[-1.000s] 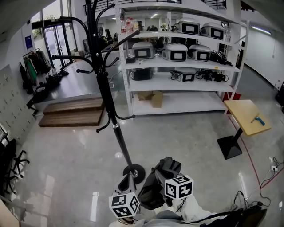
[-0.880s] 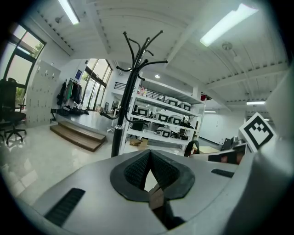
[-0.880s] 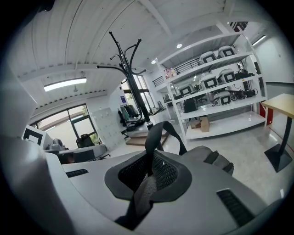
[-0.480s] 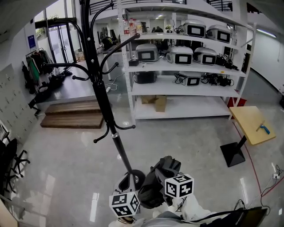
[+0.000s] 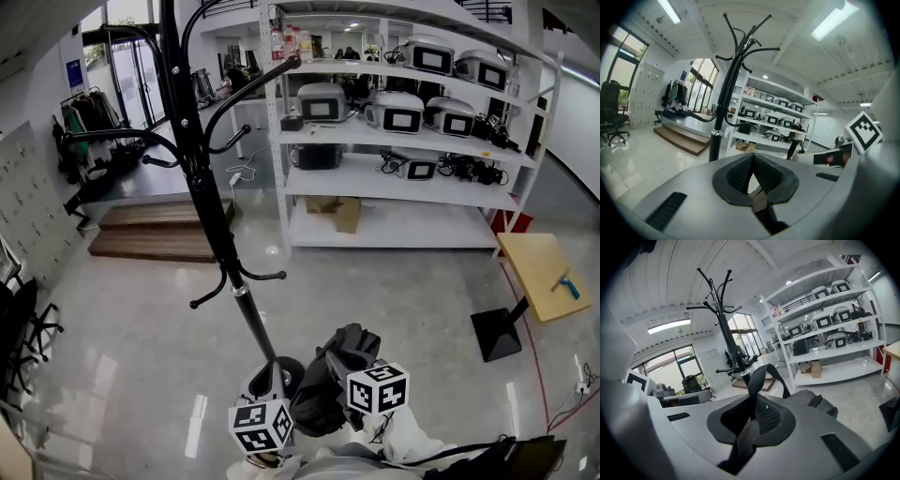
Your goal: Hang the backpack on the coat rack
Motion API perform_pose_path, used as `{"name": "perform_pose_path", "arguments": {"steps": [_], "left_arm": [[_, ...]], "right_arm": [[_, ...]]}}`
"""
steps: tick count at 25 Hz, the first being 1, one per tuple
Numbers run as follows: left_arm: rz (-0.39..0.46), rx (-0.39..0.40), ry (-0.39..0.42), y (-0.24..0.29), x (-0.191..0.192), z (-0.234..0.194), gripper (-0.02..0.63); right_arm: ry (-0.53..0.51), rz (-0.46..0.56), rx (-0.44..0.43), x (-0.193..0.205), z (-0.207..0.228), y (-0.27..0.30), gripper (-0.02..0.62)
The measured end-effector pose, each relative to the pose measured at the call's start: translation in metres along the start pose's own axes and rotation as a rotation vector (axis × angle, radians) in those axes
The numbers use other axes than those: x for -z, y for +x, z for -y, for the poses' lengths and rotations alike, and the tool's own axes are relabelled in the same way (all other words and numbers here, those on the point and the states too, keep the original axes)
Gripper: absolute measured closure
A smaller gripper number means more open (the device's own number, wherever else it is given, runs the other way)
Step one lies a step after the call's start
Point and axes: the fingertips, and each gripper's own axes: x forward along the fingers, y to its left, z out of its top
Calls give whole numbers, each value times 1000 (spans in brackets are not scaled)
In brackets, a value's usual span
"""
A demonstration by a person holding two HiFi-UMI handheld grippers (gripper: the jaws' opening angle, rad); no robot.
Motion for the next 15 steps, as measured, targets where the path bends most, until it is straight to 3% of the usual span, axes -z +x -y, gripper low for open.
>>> {"name": "perform_pose_path", "arguments": {"steps": [15], "left_arm": [[-13, -23, -6, 49, -17, -18, 604]], "right_arm": [[15, -16, 14, -20, 28, 37, 566]]}}
